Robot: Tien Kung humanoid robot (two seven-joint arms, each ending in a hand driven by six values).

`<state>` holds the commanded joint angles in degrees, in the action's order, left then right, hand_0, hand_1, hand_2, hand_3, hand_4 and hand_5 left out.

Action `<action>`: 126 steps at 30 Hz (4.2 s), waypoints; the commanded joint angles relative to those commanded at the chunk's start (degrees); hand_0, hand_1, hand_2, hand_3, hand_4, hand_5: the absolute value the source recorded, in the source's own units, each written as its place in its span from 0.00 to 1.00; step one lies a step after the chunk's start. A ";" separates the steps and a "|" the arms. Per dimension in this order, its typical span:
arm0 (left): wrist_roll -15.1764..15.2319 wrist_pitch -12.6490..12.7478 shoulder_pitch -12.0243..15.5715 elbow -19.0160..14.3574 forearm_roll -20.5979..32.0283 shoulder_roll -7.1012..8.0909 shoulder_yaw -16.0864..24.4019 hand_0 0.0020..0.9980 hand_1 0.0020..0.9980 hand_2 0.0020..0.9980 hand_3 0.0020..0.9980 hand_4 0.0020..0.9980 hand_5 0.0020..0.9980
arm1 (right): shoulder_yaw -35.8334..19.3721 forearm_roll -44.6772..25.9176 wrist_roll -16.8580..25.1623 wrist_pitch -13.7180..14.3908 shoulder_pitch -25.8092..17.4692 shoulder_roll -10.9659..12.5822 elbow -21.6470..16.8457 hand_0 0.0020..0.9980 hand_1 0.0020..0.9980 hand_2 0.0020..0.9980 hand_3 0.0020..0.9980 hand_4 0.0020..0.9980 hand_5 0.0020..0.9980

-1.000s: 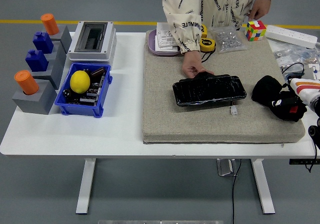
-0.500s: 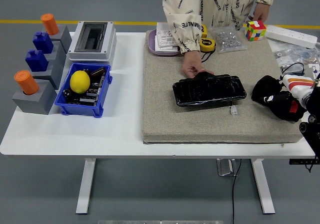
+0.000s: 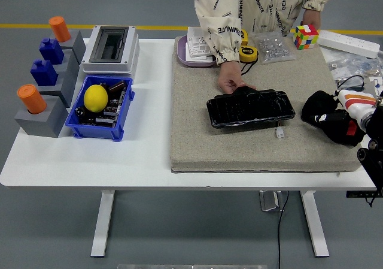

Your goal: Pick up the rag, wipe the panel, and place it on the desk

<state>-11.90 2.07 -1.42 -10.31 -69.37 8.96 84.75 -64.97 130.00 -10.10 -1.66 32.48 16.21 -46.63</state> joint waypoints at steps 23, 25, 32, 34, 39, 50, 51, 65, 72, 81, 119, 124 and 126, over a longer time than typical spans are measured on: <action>0.23 -0.07 -0.02 0.00 0.44 -0.01 -0.39 0.65 0.70 0.74 0.57 0.60 0.48 | 1.87 0.00 3.21 5.92 1.55 -2.32 5.82 0.61 0.60 0.65 0.67 1.00 0.57; 0.30 -0.08 -0.05 0.00 0.53 0.00 -0.49 0.65 0.70 0.74 0.57 0.60 0.48 | 1.90 0.00 3.36 6.41 1.42 -2.25 5.93 0.61 0.60 0.65 0.67 1.00 0.57; 0.52 -0.12 -0.25 0.00 0.86 0.02 -0.93 0.65 0.70 0.74 0.57 0.60 0.48 | 1.82 0.00 3.77 7.60 1.09 -2.00 6.03 0.47 0.50 0.54 0.52 1.00 0.46; 0.52 -0.11 -0.24 0.00 0.88 0.03 -0.93 0.65 0.70 0.74 0.57 0.60 0.48 | 1.74 0.00 3.78 7.69 1.04 -1.91 6.09 0.47 0.50 0.54 0.52 1.00 0.46; 0.45 -0.11 -0.15 0.00 0.79 0.00 -0.80 0.65 0.70 0.74 0.57 0.60 0.47 | 1.56 0.00 4.00 8.68 0.91 -1.84 6.08 0.39 0.45 0.50 0.49 1.00 0.42; 0.43 -0.13 0.09 0.00 0.68 0.01 -0.67 0.65 0.70 0.74 0.57 0.60 0.47 | 0.77 0.00 4.23 10.24 0.63 -1.56 5.89 0.35 0.42 0.48 0.47 1.00 0.40; 0.43 -0.12 0.13 0.00 0.66 0.01 -0.64 0.65 0.70 0.74 0.57 0.60 0.47 | 0.66 0.00 4.19 10.31 0.61 -1.47 5.85 0.32 0.41 0.47 0.47 1.00 0.38; 0.43 -0.17 0.39 0.00 0.39 0.25 -0.53 0.65 0.70 0.74 0.57 0.60 0.47 | -1.03 0.00 3.25 10.65 0.95 -0.16 4.82 0.31 0.40 0.46 0.46 1.00 0.31; 0.41 -0.16 0.59 0.00 0.17 0.35 -0.27 0.65 0.70 0.74 0.56 0.60 0.47 | -0.99 0.00 2.72 10.33 1.28 0.57 3.74 0.30 0.39 0.46 0.46 1.00 0.33; 0.47 -0.16 0.64 0.00 -0.05 0.31 0.24 0.65 0.70 0.74 0.56 0.60 0.47 | -0.48 0.00 1.40 9.96 1.15 1.92 -0.30 0.30 0.39 0.46 0.47 1.00 0.27; 0.60 -0.14 0.47 0.00 -0.12 0.33 0.52 0.65 0.70 0.74 0.57 0.60 0.48 | 10.67 -3.36 -1.81 8.51 2.71 -1.91 -9.01 0.28 0.39 0.46 0.47 1.00 0.25; 0.52 -0.12 0.52 0.00 -0.28 0.37 0.71 0.65 0.70 0.74 0.57 0.60 0.47 | 11.15 -3.39 -1.86 8.49 2.95 -2.67 -9.01 0.28 0.39 0.46 0.47 1.00 0.25; 0.51 -0.11 0.49 0.00 -0.26 0.35 0.70 0.65 0.70 0.74 0.57 0.60 0.47 | 11.54 -3.45 -1.86 8.52 3.10 -3.22 -9.07 0.28 0.39 0.46 0.47 1.00 0.25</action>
<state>-11.39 1.97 -0.92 -10.31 -69.63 9.31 85.45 -53.44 126.55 -11.96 6.85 35.58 12.99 -55.70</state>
